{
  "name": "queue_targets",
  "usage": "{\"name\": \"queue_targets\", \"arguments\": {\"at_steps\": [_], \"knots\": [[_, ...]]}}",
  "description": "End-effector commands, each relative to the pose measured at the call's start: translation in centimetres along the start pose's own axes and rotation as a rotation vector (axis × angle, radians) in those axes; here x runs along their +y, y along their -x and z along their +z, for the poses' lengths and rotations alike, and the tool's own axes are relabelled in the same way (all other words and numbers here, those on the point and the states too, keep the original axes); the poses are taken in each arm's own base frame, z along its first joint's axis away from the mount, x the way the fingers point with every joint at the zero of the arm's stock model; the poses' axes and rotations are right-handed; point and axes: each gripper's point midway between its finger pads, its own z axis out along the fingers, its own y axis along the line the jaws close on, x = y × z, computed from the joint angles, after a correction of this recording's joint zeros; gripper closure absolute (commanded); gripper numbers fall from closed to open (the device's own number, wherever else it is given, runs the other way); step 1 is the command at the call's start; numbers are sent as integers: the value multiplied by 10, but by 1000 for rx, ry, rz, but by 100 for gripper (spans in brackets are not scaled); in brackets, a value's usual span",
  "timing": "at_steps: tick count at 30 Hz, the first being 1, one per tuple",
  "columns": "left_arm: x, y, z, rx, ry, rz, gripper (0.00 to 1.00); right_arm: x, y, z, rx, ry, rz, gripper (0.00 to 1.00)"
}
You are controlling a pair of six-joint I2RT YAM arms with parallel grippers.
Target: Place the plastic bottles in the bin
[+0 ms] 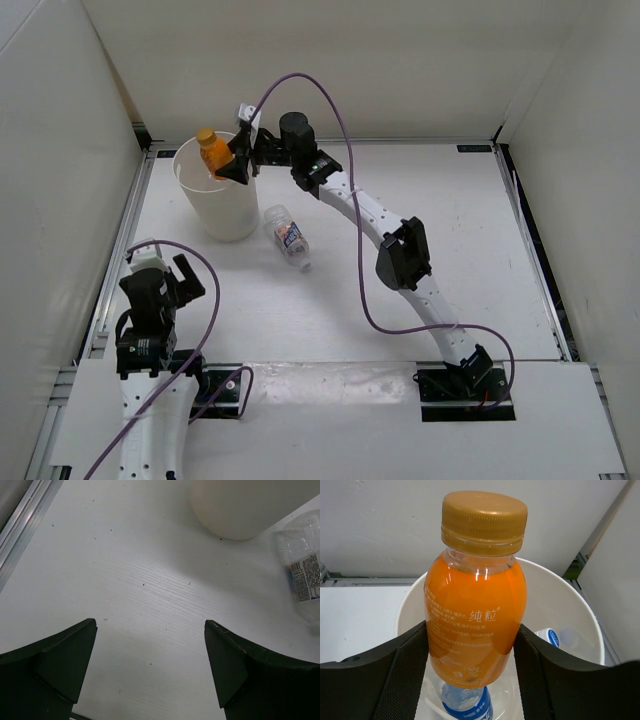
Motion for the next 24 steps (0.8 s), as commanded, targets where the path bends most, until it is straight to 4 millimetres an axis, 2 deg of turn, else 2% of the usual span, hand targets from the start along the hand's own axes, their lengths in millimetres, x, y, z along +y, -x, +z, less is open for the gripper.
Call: {"name": "queue_targets", "arguments": {"at_steps": [1, 3, 4, 6, 7, 11, 13, 15, 16, 18, 19, 21, 24], "knots": [[-2, 4, 1, -4, -10, -7, 1, -14, 34, -6, -67, -38, -100, 52], [-1, 3, 5, 10, -10, -11, 1, -17, 38, -8, -74, -56, -97, 43], [-1, 3, 6, 9, -10, -11, 1, -19, 40, -8, -80, -63, -102, 33], [3, 3, 8, 18, 11, -20, 1, -25, 47, -8, -98, -102, -112, 22], [4, 4, 8, 18, 14, -24, 1, -28, 51, -8, -112, -118, -118, 10], [3, 3, 9, 22, 10, -20, 1, -31, 63, -7, -149, -130, -188, 10], [3, 3, 9, 19, 8, -22, 1, -40, 70, -9, -173, -194, -166, 10], [2, 2, 8, 22, 4, -19, 1, -52, 95, -14, -252, -273, -157, 10], [3, 2, 9, 23, 7, -22, 1, -58, 101, -17, -273, -309, -159, 10], [1, 3, 8, 21, 2, -25, 1, -67, 128, -25, -364, -386, -188, 10], [3, 1, 9, 26, 7, -27, 1, -75, 147, -35, -419, -443, -211, 10], [2, 2, 9, 23, 5, -25, 1, -85, 168, -48, -467, -530, -238, 10], [2, 1, 9, 26, 1, -24, 1, -113, 183, -80, -473, -706, -243, 10]]}}
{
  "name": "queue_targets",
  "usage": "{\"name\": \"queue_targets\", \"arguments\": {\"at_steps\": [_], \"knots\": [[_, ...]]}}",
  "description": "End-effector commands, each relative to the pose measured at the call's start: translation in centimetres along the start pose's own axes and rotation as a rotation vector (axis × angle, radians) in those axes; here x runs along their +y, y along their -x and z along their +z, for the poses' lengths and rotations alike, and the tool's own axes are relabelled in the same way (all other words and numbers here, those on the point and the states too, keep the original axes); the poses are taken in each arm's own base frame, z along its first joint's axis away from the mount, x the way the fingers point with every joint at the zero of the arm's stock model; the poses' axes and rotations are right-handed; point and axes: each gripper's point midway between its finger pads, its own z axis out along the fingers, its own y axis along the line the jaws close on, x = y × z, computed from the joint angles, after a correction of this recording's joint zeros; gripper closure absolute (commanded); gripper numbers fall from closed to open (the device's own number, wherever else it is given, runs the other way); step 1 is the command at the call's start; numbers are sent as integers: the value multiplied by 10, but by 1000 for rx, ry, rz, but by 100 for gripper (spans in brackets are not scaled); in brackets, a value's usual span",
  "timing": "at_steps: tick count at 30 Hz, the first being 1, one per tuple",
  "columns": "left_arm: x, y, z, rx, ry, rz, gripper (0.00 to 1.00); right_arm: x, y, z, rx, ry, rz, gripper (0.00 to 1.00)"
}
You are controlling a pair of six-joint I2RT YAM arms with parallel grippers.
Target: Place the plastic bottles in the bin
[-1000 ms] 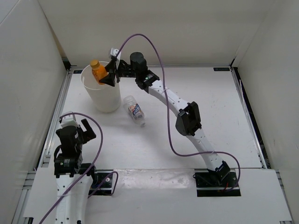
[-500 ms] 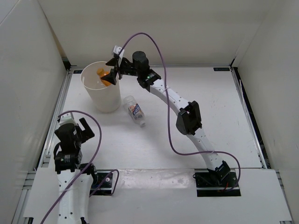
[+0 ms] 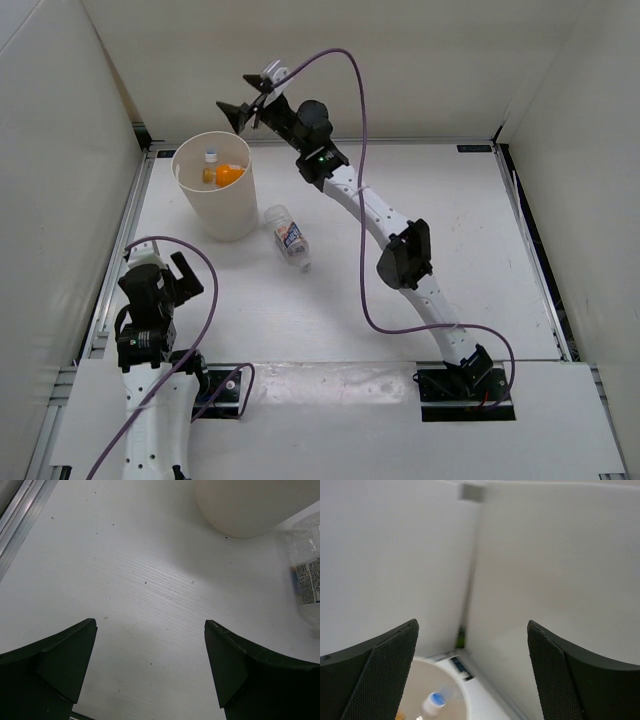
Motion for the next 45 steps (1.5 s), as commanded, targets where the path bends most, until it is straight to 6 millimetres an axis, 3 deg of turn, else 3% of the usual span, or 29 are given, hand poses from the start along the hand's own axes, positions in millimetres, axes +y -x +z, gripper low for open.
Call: {"name": "queue_targets", "arguments": {"at_steps": [1, 3, 4, 5, 6, 8, 9, 10, 11, 12, 14, 18, 23, 24, 27, 32, 35, 40, 45], "knots": [[-3, 5, 1, -17, -19, 3, 1, -77, 54, -14, -108, -341, -61, 10], [-5, 5, 2, -15, -26, 6, 1, -99, 41, -28, -22, -420, -57, 11], [-5, 3, 3, -10, -28, 6, 1, -122, 18, -43, 39, -536, -19, 11], [-6, 3, 3, -6, -32, 8, 1, -132, 15, -52, 73, -567, -7, 11], [-7, 4, 3, -8, -35, 9, 1, -139, -5, -66, 175, -597, 35, 11], [-6, 5, 1, -17, -36, 5, 1, -133, -47, -88, 324, -604, 113, 11], [-6, 3, 3, -7, -35, 8, 1, -136, -45, -95, 338, -591, 178, 11], [-7, 2, 3, -4, -39, 10, 1, -124, -87, -119, 496, -583, 238, 11], [-8, 3, 4, -6, -40, 13, 1, -106, -96, -121, 531, -516, 358, 11], [-8, 2, 4, -4, -43, 11, 1, -104, -115, -138, 610, -509, 390, 11], [-10, 3, 3, -3, -50, 16, 1, -77, -144, -155, 712, -387, 447, 11], [-9, 3, 2, -7, -45, 11, 1, -66, -170, -177, 807, -368, 507, 10], [-9, 4, 2, -9, -42, 8, 1, -9, -190, -204, 947, -95, 733, 10], [-9, 4, 2, -8, -45, 12, 1, 10, -183, -206, 951, 14, 796, 10], [-8, 3, 2, -9, -42, 11, 1, 25, -187, -219, 972, 154, 769, 10], [-8, 2, 3, -1, -41, 11, 1, 42, -219, -242, 1117, 170, 783, 10], [-9, 3, 2, -4, -43, 11, 1, 42, -226, -252, 1195, 146, 734, 10], [-9, 2, 2, 2, -43, 10, 1, 60, -234, -269, 1287, 171, 715, 10], [-9, 2, 2, -1, -44, 11, 1, 60, -236, -276, 1315, 158, 727, 10]]}}
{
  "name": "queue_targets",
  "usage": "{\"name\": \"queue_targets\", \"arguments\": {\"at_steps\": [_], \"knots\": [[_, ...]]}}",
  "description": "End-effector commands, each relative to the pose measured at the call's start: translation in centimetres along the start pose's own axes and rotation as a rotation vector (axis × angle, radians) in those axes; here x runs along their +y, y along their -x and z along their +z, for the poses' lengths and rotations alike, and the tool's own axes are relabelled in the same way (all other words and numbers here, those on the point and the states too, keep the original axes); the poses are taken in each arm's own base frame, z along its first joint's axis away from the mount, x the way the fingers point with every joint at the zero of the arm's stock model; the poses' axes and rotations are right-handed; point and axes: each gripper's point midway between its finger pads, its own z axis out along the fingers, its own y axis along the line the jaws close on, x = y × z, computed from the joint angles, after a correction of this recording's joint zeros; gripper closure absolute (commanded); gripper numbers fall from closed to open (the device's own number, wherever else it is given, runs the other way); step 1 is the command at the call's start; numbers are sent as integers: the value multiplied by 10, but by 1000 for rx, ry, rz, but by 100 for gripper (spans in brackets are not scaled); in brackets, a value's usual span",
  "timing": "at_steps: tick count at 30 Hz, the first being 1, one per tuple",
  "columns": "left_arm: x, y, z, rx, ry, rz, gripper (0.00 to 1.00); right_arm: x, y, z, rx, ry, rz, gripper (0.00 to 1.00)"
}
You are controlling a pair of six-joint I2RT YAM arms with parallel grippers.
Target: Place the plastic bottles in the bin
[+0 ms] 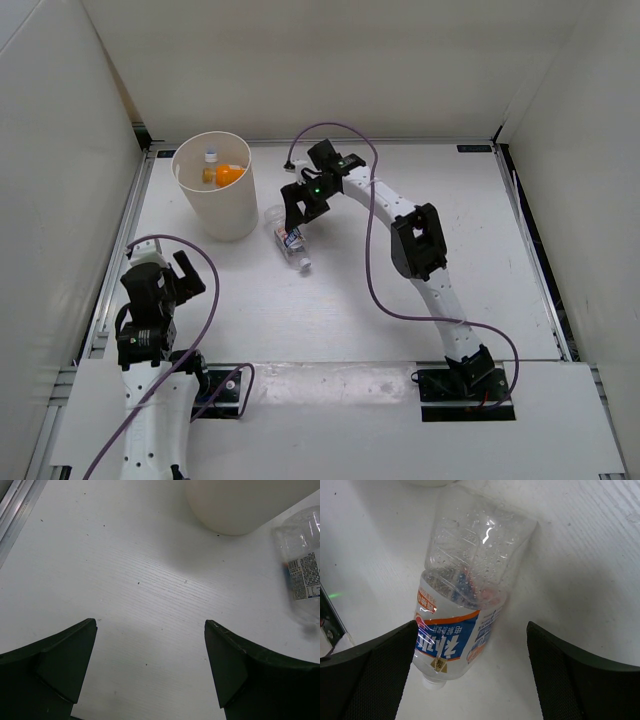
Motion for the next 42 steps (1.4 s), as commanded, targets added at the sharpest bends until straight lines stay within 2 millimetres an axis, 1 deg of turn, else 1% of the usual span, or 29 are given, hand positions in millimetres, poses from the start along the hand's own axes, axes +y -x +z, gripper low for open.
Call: {"name": "queue_targets", "arguments": {"at_steps": [1, 6, 7, 9, 10, 12, 16, 18, 19, 20, 21, 22, 25, 26, 28, 32, 33, 34, 36, 37, 38, 39, 40, 41, 42], "knots": [[-2, 1, 0, -4, -9, 4, 1, 3, 6, -10, -4, -9, -35, 10], [-4, 2, -1, -5, -17, 7, 1, 8, 11, -12, -16, 8, -44, 10], [-4, 2, -1, -7, -17, 6, 1, 12, 12, -11, -17, 12, -57, 10], [-4, 2, -1, -11, -20, 7, 1, 9, 11, -9, -12, -20, -67, 10], [-4, 1, -1, -5, -19, 8, 1, 13, 9, -6, -3, -26, -83, 10], [-4, 2, -1, -11, -20, 8, 1, 12, 9, -6, 0, -37, -91, 10], [-4, 2, -1, -9, -21, 12, 1, 19, 6, -1, 18, -56, -120, 10], [-4, 2, -2, -11, -21, 10, 1, 18, 3, 3, 32, -60, -114, 10], [-4, 2, -2, -13, -20, 12, 1, 21, 5, 3, 29, -59, -119, 10], [-4, 3, -2, -18, -23, 10, 1, 17, 0, 8, 43, -64, -109, 10], [-5, 3, -3, -16, -24, 12, 1, 20, 3, 6, 39, -66, -113, 10], [-5, 1, -1, -4, -23, 14, 1, 20, 4, 7, 34, -72, -115, 10], [-5, 2, -3, -17, -28, 13, 1, 21, 5, 10, 31, -90, -104, 10], [-4, 2, -3, -17, -22, 11, 1, 18, 5, 12, 35, -121, -105, 10], [-5, 2, -4, -20, -24, 9, 1, 21, 6, 14, 31, -129, -117, 10], [-4, 2, -3, -16, -20, 11, 1, 14, 8, 18, 35, -206, -121, 11], [-4, 2, -2, -15, -20, 10, 1, 10, 10, 15, 32, -246, -131, 14], [-4, 2, -2, -14, -17, 7, 1, 18, 9, 17, 45, -256, -147, 17], [-4, 2, -2, -13, -19, 9, 1, 14, 2, 18, 74, -290, -167, 22], [-4, 3, -2, -16, -20, 10, 1, 14, -2, 19, 89, -299, -169, 31], [-4, 1, -1, -12, -19, 9, 1, 13, -3, 19, 95, -314, -168, 36], [-3, 1, -1, -13, -15, 9, 1, 8, -3, 17, 98, -342, -171, 39], [-4, 1, -1, -12, -18, 10, 1, 4, -9, 20, 122, -348, -160, 45], [-4, 1, -1, -12, -18, 10, 1, -1, -14, 17, 140, -360, -144, 48], [-4, 1, -1, -10, -17, 10, 1, -2, -14, 16, 143, -373, -136, 51]]}}
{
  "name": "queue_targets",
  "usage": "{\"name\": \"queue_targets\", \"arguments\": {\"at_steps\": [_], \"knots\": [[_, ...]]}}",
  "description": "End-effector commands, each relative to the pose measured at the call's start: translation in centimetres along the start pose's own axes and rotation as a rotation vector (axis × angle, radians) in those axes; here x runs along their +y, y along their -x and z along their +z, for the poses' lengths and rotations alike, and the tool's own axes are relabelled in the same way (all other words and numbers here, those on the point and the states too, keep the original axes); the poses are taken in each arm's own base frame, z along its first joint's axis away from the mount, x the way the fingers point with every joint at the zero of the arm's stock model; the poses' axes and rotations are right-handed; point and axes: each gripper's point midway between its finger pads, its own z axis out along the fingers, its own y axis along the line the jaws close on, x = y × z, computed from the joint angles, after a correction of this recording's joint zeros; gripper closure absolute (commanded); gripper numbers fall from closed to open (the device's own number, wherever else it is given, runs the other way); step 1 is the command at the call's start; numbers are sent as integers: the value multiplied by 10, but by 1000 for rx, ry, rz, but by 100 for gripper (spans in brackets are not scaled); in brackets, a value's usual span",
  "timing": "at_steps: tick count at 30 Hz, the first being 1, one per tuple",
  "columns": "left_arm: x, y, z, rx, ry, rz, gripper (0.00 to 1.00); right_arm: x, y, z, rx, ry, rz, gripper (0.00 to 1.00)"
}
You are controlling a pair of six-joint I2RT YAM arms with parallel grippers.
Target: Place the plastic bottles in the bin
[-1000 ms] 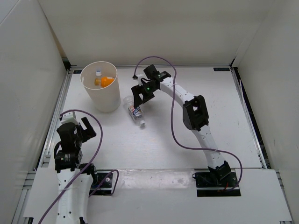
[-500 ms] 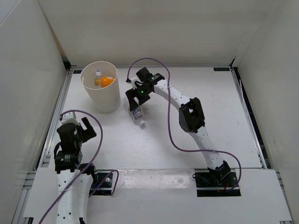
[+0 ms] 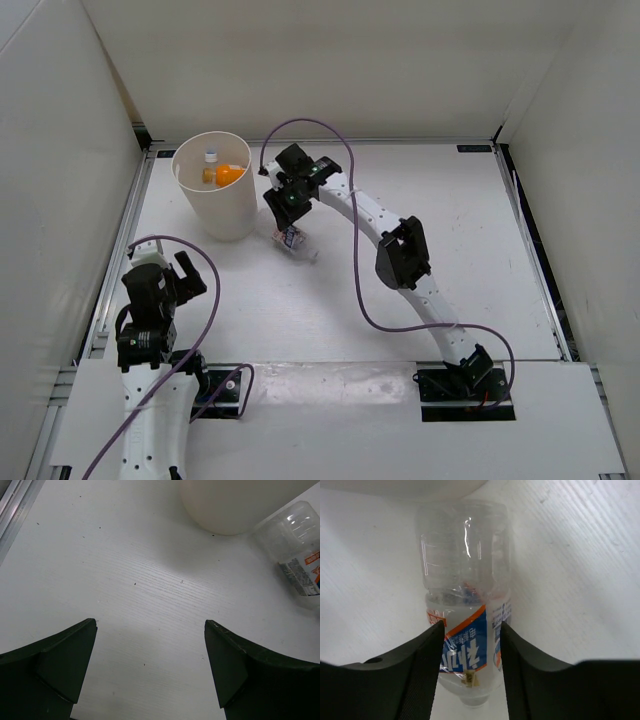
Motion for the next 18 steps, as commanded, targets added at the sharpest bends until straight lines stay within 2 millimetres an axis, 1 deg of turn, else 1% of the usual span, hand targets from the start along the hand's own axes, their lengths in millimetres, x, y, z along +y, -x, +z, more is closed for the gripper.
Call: {"name": "queue_targets", "arguments": {"at_steps": [1, 3, 4, 7, 10, 11, 13, 15, 16, 17, 18], "knots": [[0, 1, 1, -1, 2, 1, 1, -29, -35, 6, 132, -105, 65, 56], [0, -1, 2, 2, 2, 2, 1, -33, -46, 8, 165, -112, 87, 63], [0, 0, 2, 0, 0, 2, 1, -37, -48, 4, 173, -122, 92, 64], [0, 0, 2, 1, 1, 2, 1, -40, -54, 3, 193, -131, 94, 64], [0, -1, 3, 6, 2, 1, 1, -42, -54, 1, 193, -130, 100, 61], [-1, 0, 3, 0, -1, 1, 1, -42, -53, 0, 190, -134, 99, 58], [-1, -1, 3, 5, -3, 2, 1, -41, -53, -2, 189, -136, 102, 55], [-1, -1, 3, 5, -3, 3, 1, -45, -49, -6, 178, -156, 108, 47], [-1, -1, 3, 6, -1, 2, 1, -46, -44, -10, 159, -163, 106, 41], [-1, -1, 3, 4, -5, 3, 1, -48, -38, -17, 138, -175, 104, 12], [-1, -2, 3, 10, -3, 4, 1, -50, -29, -16, 95, -182, 122, 10]]}}
